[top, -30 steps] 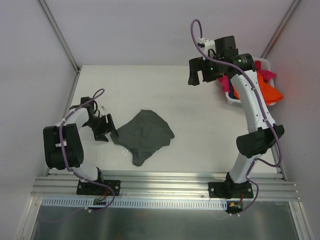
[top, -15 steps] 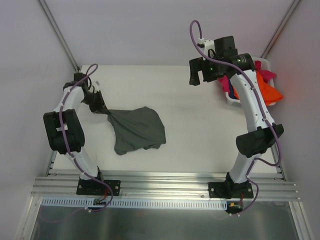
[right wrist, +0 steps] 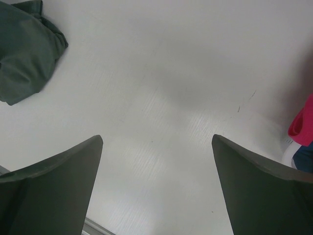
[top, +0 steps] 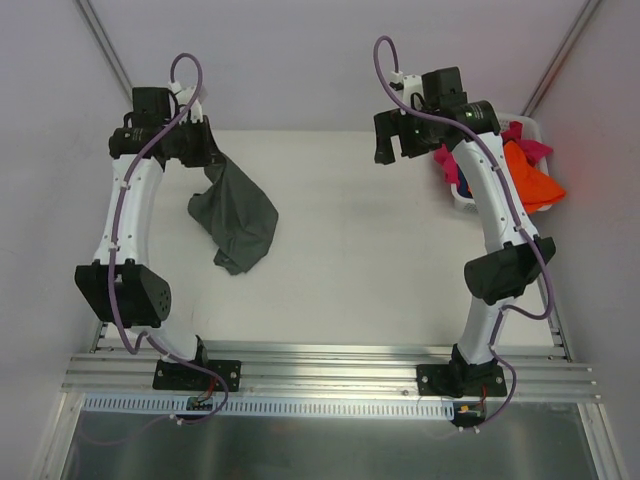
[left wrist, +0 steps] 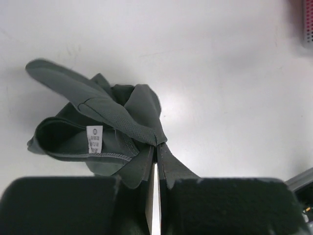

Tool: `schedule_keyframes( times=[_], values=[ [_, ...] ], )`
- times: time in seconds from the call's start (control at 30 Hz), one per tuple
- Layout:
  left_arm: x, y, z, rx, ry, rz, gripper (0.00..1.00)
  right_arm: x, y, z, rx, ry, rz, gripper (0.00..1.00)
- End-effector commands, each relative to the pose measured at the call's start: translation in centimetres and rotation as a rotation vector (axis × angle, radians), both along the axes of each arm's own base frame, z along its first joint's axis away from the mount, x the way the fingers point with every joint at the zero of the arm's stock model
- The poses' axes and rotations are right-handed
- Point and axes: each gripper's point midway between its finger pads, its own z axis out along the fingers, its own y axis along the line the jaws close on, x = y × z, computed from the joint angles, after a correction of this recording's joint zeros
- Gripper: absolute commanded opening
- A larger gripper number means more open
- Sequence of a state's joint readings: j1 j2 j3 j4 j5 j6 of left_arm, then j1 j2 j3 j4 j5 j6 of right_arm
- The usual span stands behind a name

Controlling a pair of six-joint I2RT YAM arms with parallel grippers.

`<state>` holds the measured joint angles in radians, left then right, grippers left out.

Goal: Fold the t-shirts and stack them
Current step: Flatten out the tshirt

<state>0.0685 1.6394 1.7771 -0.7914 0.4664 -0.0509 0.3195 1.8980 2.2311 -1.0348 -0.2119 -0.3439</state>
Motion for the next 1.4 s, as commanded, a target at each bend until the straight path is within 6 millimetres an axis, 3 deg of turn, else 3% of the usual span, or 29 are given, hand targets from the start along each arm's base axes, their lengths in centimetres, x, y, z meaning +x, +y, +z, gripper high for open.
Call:
schedule_keyframes(
  times=[0.0,0.07,0.17,0.2,0.3,0.37,0.47,0.57,0.6,0.7,0.83,1.03,1.13,1.17,1.2,1.23,1.27,1.3,1.33,1.37],
  values=[
    [-1.8,-2.2,6.8,0.020,-0.190,-0.090,0.00,0.8,0.4,2.9,0.026,-0.091,-0.008,1.00],
    [-2.1,-2.6,9.0,0.045,-0.266,-0.121,0.00,1.0,0.4,2.8,0.028,-0.086,-0.010,0.99],
    [-2.9,-3.6,13.2,0.030,-0.394,-0.178,0.00,1.2,0.6,2.5,0.030,-0.080,-0.006,1.00],
    [-3.3,-3.9,15.4,0.026,-0.460,-0.202,0.00,1.2,0.6,2.6,0.030,-0.084,-0.007,1.00],
    [-3.9,-4.6,19.1,-0.007,-0.555,-0.223,0.00,1.4,0.6,2.4,0.024,-0.084,-0.010,0.99],
    [-3.7,-4.6,20.3,-0.011,-0.585,-0.220,0.00,1.6,0.5,2.5,0.021,-0.089,-0.012,1.00],
    [-3.4,-4.7,24.3,0.009,-0.708,-0.223,0.00,2.0,0.6,2.4,0.021,-0.092,-0.015,0.99],
    [-2.7,-4.2,26.8,0.054,-0.800,-0.211,0.00,2.2,0.8,2.2,0.027,-0.087,-0.010,1.00],
    [-3.4,-5.0,28.6,0.070,-0.864,-0.234,0.00,2.2,0.9,2.2,0.028,-0.087,-0.007,1.00],
    [-4.4,-6.1,30.7,0.085,-0.947,-0.259,0.00,1.6,1.7,2.5,0.042,-0.088,0.047,0.99],
    [-6.1,-8.2,32.0,0.093,-1.013,-0.319,0.00,0.6,2.6,2.4,0.038,-0.080,0.090,1.00],
    [-7.5,-10.0,35.9,0.134,-1.170,-0.292,0.00,1.4,1.9,2.0,0.019,-0.080,0.034,0.99],
    [-7.5,-10.5,37.5,0.157,-1.238,-0.267,0.00,3.0,-0.5,2.7,0.011,-0.114,-0.102,0.99],
    [-7.2,-10.7,37.3,0.163,-1.238,-0.267,0.00,3.7,-1.4,4.2,0.041,-0.148,-0.156,1.00],
    [-7.0,-10.9,37.1,0.157,-1.228,-0.265,0.00,4.3,-2.5,5.1,0.058,-0.169,-0.203,0.99],
    [-7.1,-11.5,36.8,0.139,-1.216,-0.283,0.00,5.3,-4.9,6.0,0.068,-0.198,-0.271,1.00],
    [-6.6,-12.2,35.6,0.125,-1.179,-0.303,0.00,5.7,-6.3,7.8,0.071,-0.251,-0.311,1.00],
    [-6.7,-13.1,35.1,0.100,-1.159,-0.329,0.00,6.0,-8.7,8.9,0.065,-0.284,-0.361,0.99],
    [-6.7,-13.9,34.6,0.090,-1.146,-0.348,0.00,6.0,-9.8,9.5,0.061,-0.304,-0.379,1.00],
    [-7.2,-15.9,34.0,0.064,-1.132,-0.398,0.00,6.1,-10.9,9.9,0.051,-0.319,-0.401,1.00]
  ],
)
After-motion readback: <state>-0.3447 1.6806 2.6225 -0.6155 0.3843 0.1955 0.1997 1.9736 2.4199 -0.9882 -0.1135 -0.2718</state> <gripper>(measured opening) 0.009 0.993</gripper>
